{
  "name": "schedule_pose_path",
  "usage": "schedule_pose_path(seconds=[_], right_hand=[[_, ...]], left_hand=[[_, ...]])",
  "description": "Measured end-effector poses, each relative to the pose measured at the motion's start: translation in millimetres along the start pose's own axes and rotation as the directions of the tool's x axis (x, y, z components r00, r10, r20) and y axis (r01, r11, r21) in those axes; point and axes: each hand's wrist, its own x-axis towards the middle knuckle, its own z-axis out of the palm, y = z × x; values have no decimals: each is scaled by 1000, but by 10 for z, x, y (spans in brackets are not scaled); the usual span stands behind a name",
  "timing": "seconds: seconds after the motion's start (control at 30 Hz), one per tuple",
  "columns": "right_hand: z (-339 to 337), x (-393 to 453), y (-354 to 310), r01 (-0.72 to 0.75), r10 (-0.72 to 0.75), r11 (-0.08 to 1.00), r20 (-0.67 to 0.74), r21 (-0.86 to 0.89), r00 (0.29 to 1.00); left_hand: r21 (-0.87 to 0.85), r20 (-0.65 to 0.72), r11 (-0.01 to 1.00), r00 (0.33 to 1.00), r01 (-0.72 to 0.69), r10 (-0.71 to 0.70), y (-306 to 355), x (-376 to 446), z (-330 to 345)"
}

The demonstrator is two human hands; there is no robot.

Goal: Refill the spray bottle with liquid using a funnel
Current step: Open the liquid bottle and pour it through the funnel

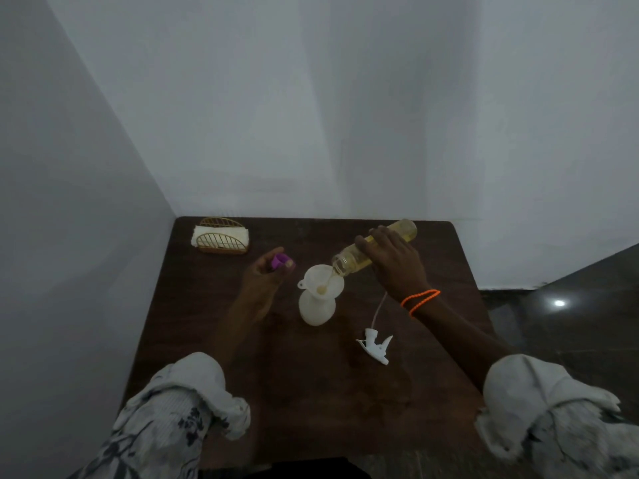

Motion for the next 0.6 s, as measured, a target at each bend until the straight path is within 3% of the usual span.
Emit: schedule_pose_path(seconds=[0.6], right_hand=[[-54,37,25,42,-40,999,-74,29,996]], left_hand=[[-8,15,1000,1000,-25,25,86,13,26]])
